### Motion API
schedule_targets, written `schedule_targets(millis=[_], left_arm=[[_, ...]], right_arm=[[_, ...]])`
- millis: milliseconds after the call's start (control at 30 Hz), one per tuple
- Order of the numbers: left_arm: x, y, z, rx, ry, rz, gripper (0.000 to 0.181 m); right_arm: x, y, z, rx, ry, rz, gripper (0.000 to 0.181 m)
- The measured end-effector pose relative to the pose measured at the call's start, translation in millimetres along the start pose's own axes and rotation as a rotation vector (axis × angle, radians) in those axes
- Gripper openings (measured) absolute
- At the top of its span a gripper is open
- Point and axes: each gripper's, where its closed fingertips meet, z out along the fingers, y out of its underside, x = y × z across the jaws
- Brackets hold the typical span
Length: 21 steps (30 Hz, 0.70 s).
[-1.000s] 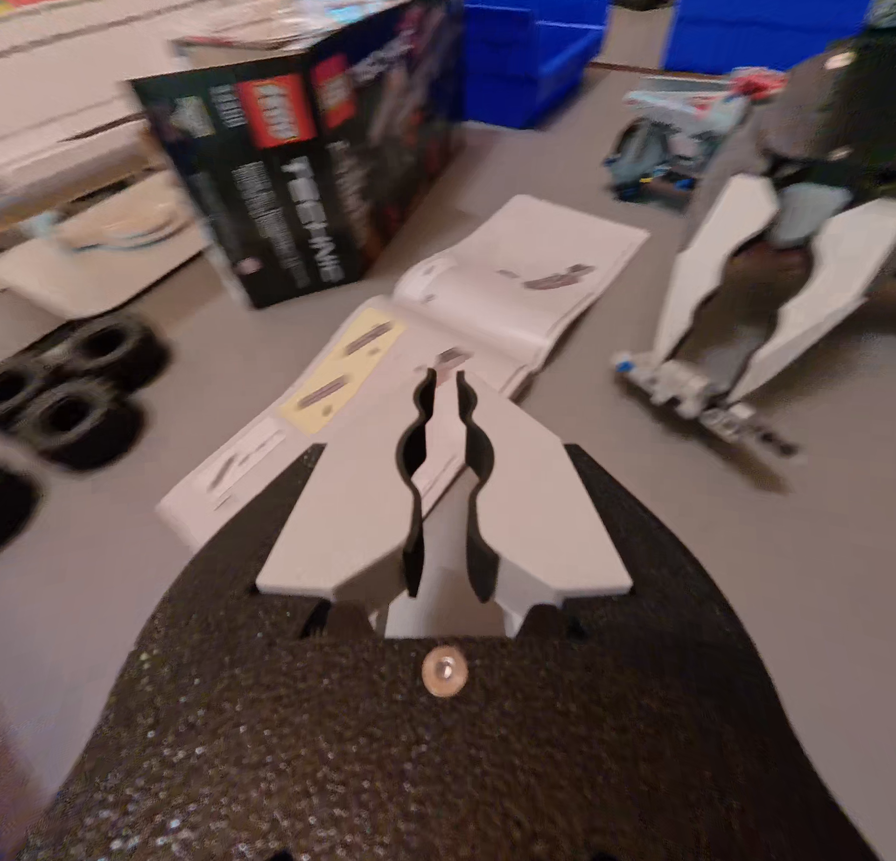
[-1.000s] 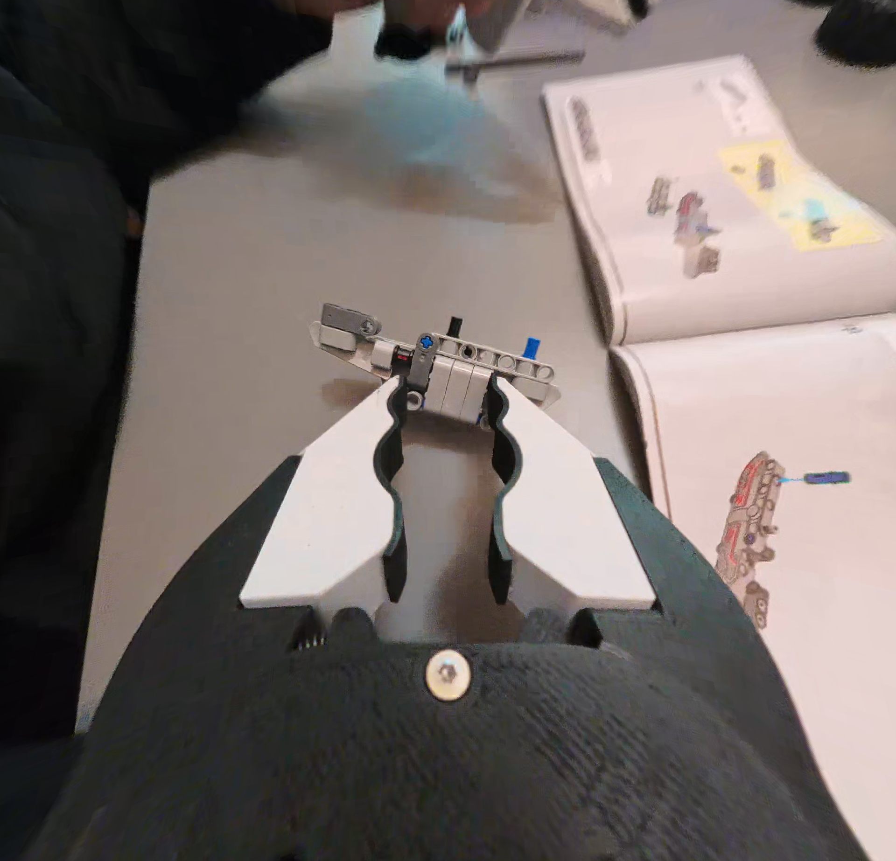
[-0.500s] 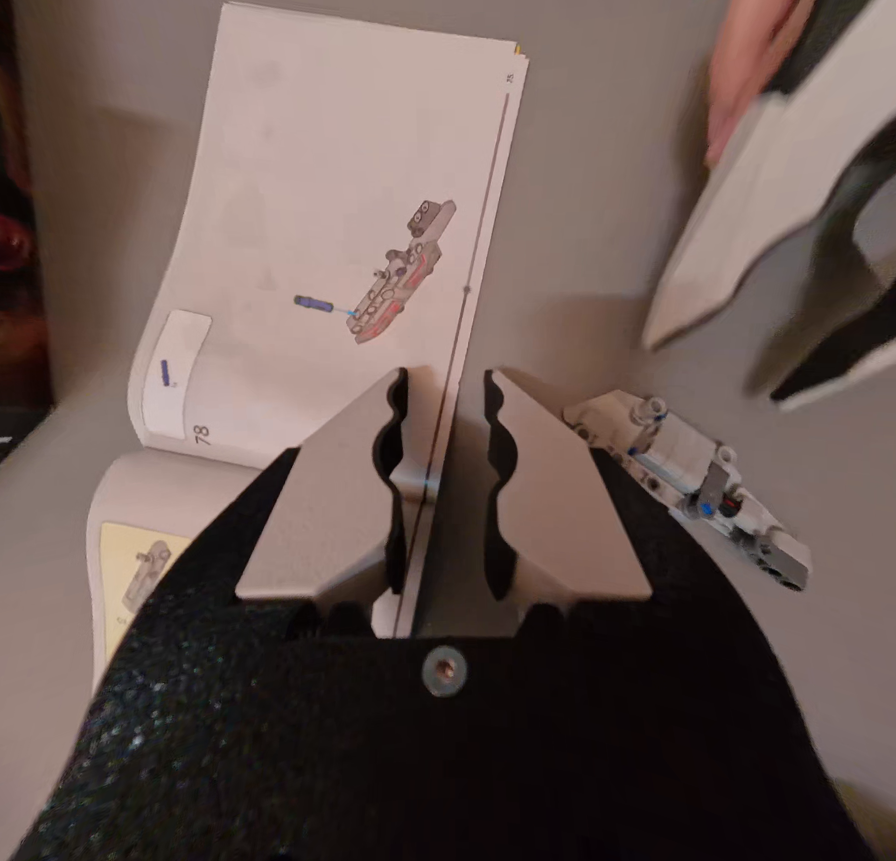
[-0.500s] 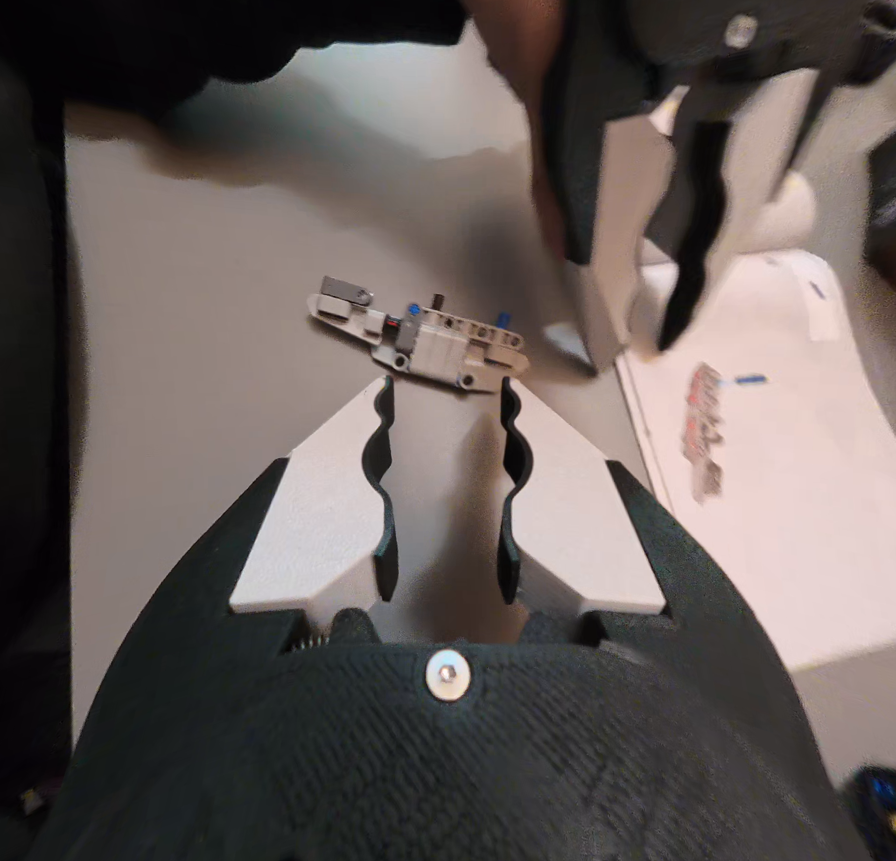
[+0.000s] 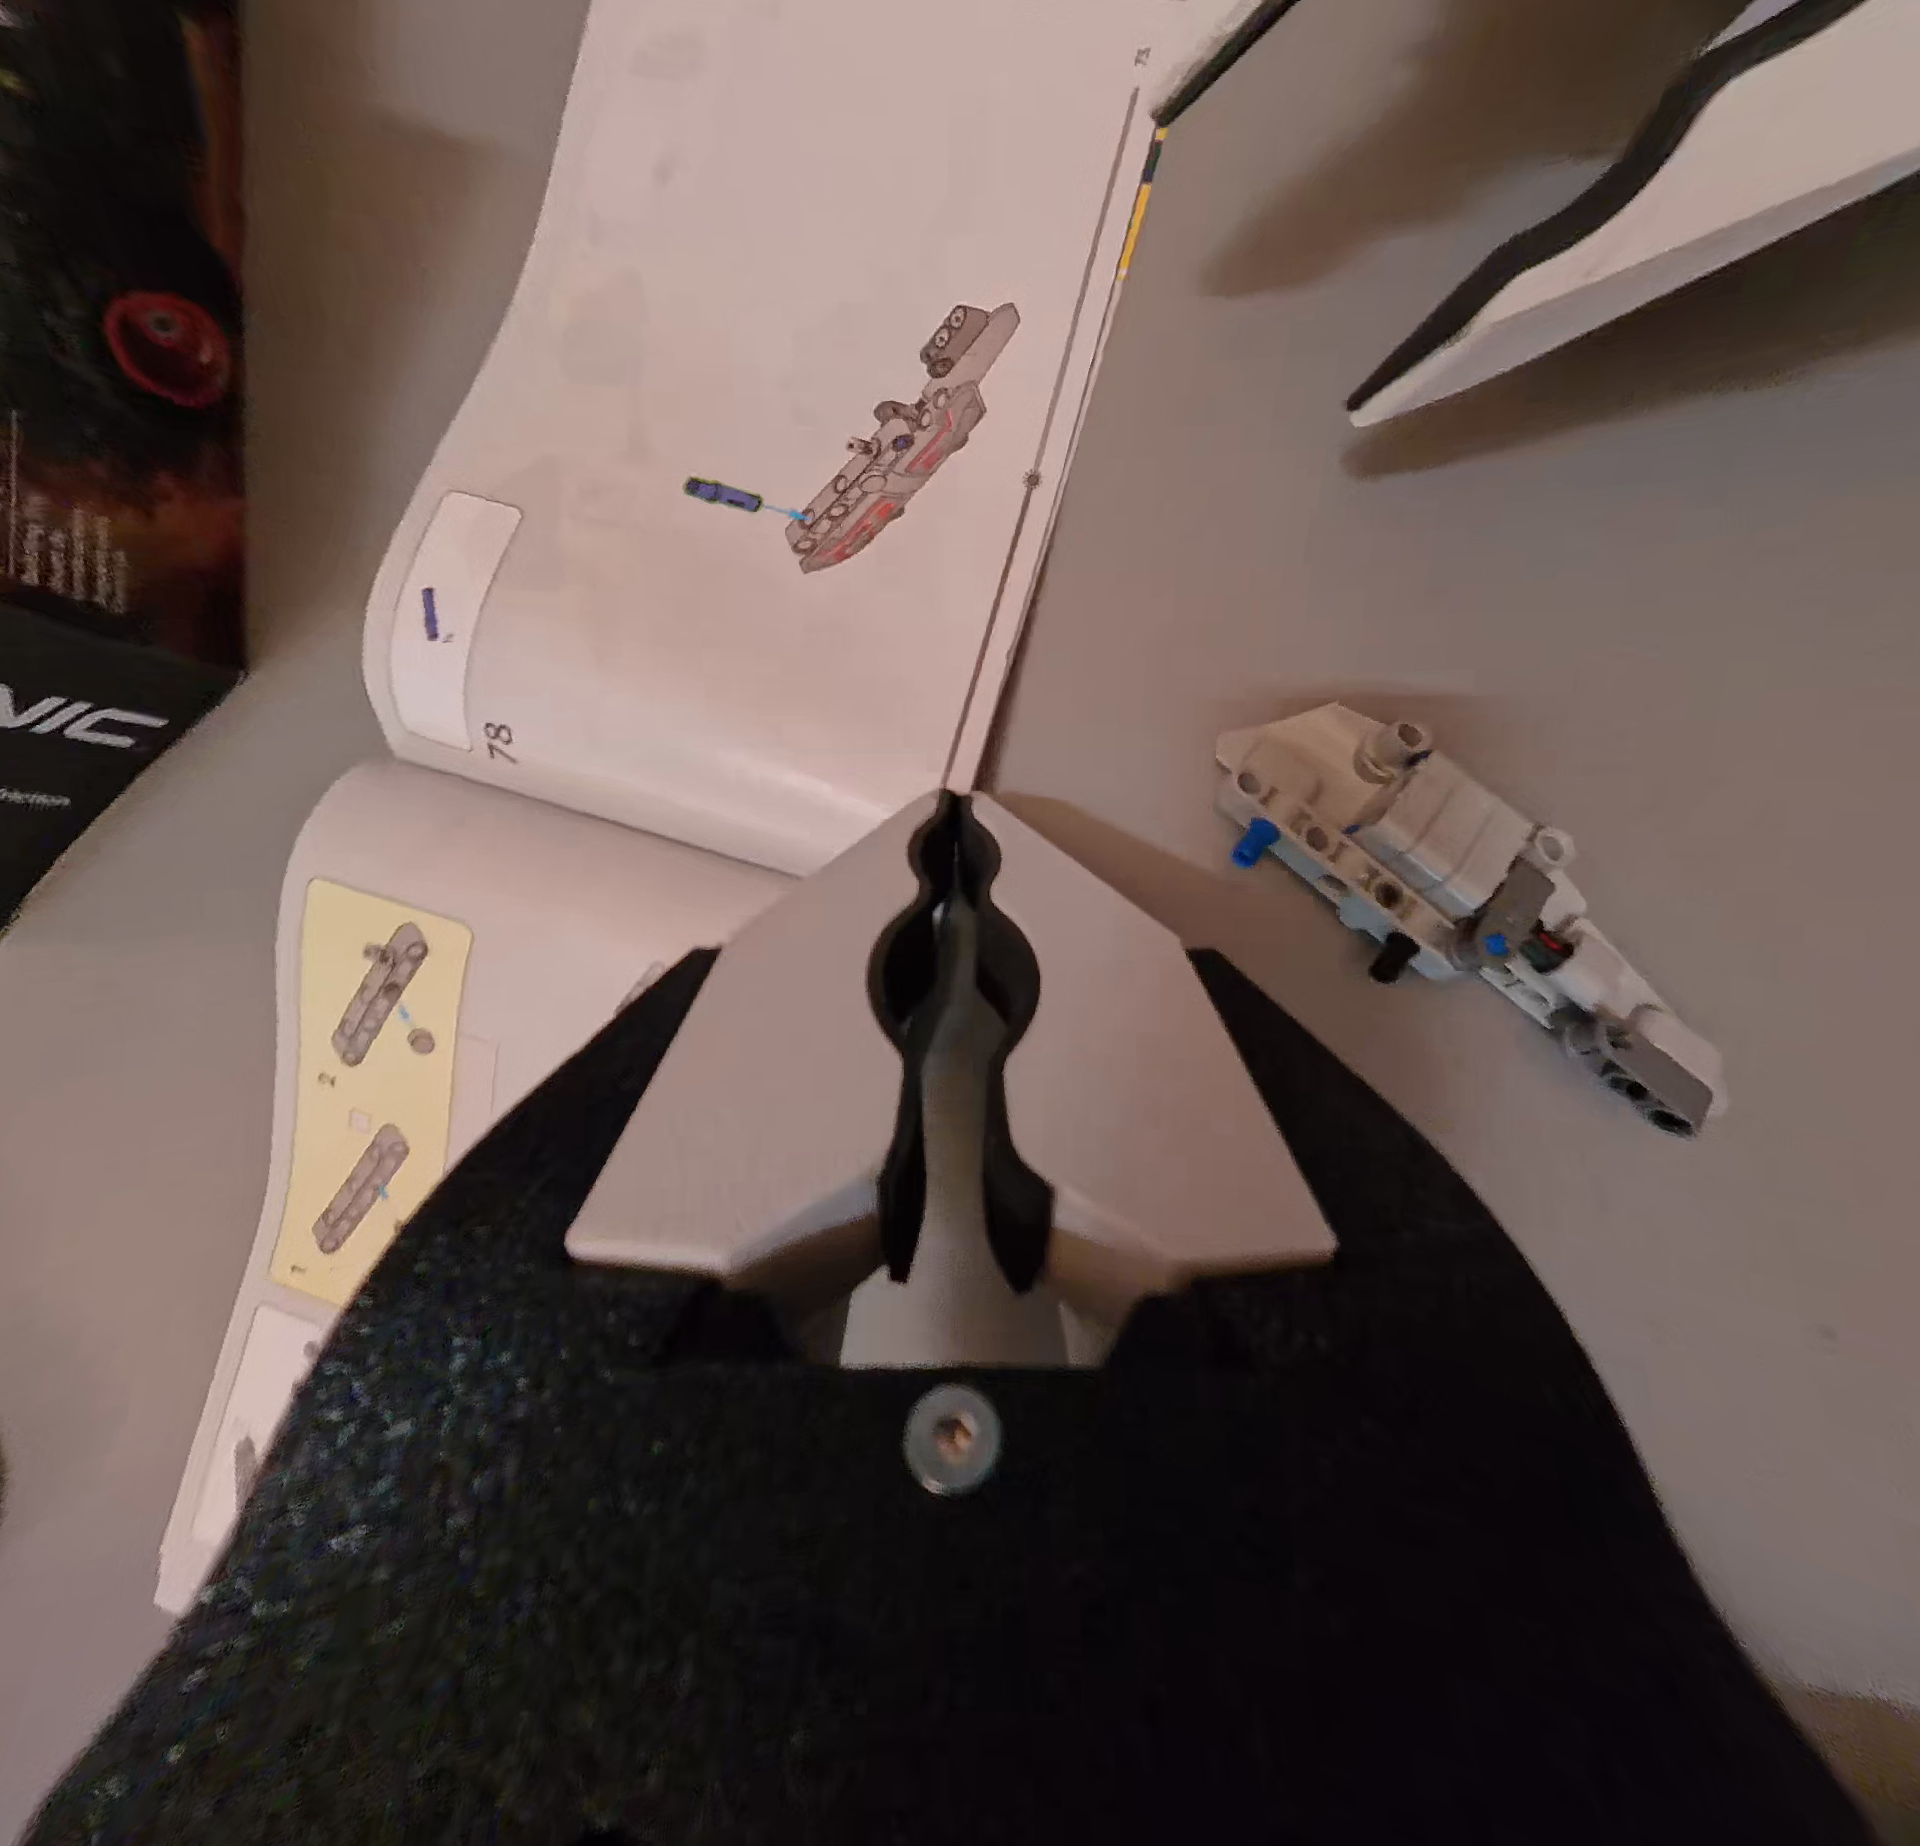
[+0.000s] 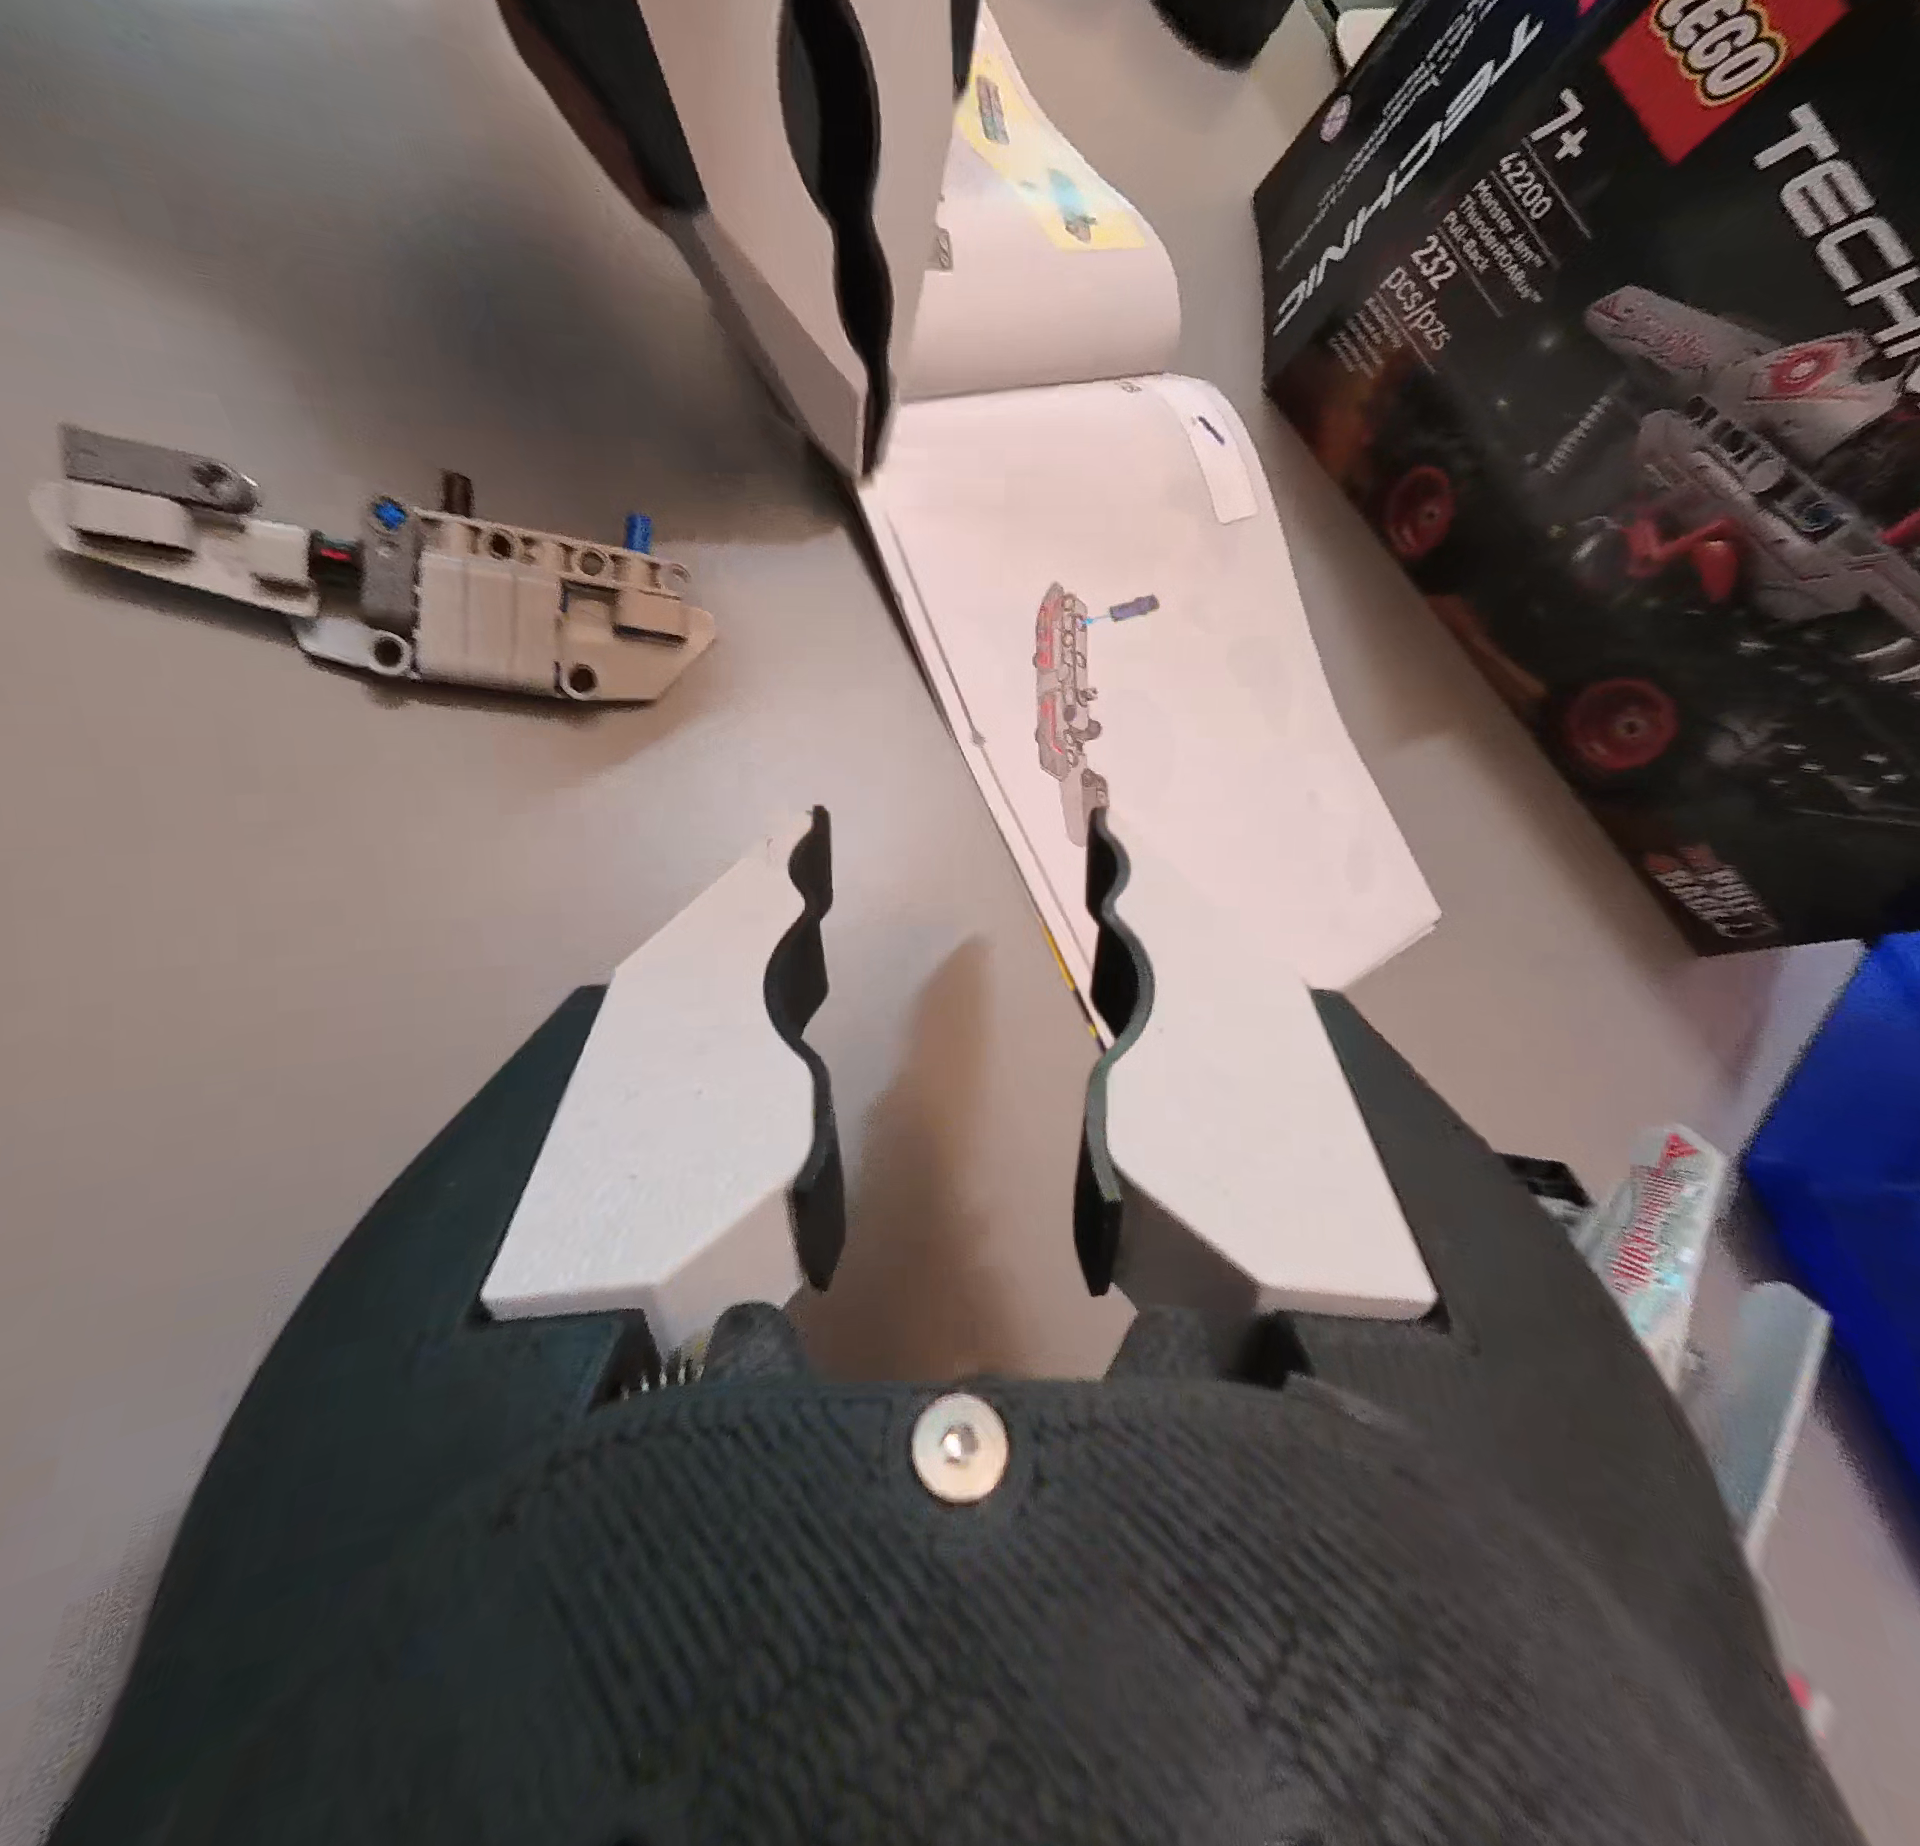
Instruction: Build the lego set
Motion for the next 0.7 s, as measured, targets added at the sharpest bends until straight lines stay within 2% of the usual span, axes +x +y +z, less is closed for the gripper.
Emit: schedule_targets(millis=[33, 133, 200, 333, 367, 433, 500, 533, 700], left_arm=[[-0.1, 0.6, -2.7, 0.004, 0.002, -0.004, 0.000], [-6.6, -15.9, -4.0, 0.071, -0.039, -0.009, 0.000], [0.2, -31.8, 4.8, 0.102, -0.004, 0.011, 0.036], [7.4, -25.5, 28.8, -0.006, 0.054, 0.045, 0.043], [8.1, -25.9, 30.5, -0.004, 0.072, 0.019, 0.041], [7.5, -24.6, 29.3, -0.004, 0.093, -0.023, 0.025], [5.6, -18.4, 26.3, -0.018, 0.082, -0.004, 0.012], [5.9, -16.8, 23.9, -0.012, 0.084, 0.004, 0.000], [3.1, -13.3, 12.9, 0.030, 0.075, -0.009, 0.000]], right_arm=[[1.8, 1.5, 0.7, -0.014, 0.023, -0.024, 0.047], [3.1, 7.5, 2.1, -0.053, 0.052, -0.073, 0.048], [1.1, 10.2, 1.5, -0.063, 0.045, -0.060, 0.048], [-8.0, 12.4, -3.0, -0.061, 0.021, -0.039, 0.047], [-8.9, 14.5, -5.1, -0.072, 0.025, -0.036, 0.047], [-9.4, 19.1, -10.0, -0.088, 0.035, -0.028, 0.047], [-8.6, 22.9, -15.4, -0.099, 0.044, -0.017, 0.047], [-7.3, 23.7, -18.0, -0.100, 0.051, -0.011, 0.046], [4.6, 25.1, -25.3, -0.119, 0.096, -0.004, 0.045]])
